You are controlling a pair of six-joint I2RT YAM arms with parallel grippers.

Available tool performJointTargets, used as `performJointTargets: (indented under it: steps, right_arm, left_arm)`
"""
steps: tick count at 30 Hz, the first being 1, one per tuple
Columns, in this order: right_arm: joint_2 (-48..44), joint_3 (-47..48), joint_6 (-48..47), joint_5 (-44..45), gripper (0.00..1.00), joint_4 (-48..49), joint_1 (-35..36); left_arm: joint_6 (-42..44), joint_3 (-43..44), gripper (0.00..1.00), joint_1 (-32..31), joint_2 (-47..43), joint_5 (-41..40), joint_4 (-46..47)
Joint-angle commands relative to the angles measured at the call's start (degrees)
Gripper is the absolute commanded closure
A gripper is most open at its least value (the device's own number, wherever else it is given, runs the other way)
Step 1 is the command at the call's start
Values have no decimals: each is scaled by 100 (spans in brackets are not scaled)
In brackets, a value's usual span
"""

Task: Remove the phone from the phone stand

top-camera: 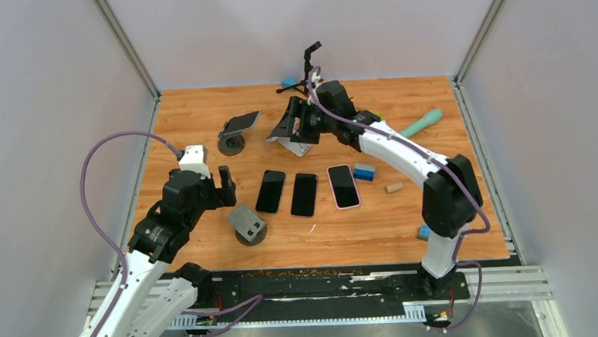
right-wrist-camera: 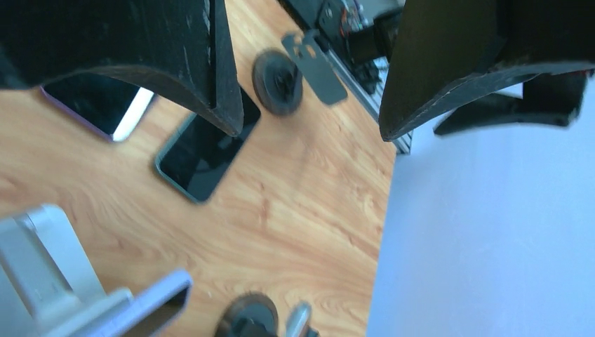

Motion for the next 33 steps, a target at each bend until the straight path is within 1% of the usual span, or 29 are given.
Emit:
performJointTargets:
  steps: [1,5,9,13,20,28,33]
  right_arm:
    - [766,1045,433,359,30,743,194]
    - [1403,1623,724,532,35,840,206]
    - [1842,2031,977,682,41,859,205]
    - [2233,2379,1104,695,43,869,219]
    - [2720,2843,1244,768,46,869,259]
    - [3097,3127,1353,709,56,958,315]
    - [3289,3340,1395,671,58,957,354]
  left_arm:
    - [216,177,0,25,-149,60,-195]
    - [204,73,0,22,-325,184,-71]
    - [195,67,0,19,-331,240,-60]
    - [184,51,0,16,-324,250,-45]
    - [181,34,0,16,-250,277,-21]
    - [177,23,0,16,-182,283,1]
    - [177,15,0,17,-161,287,14]
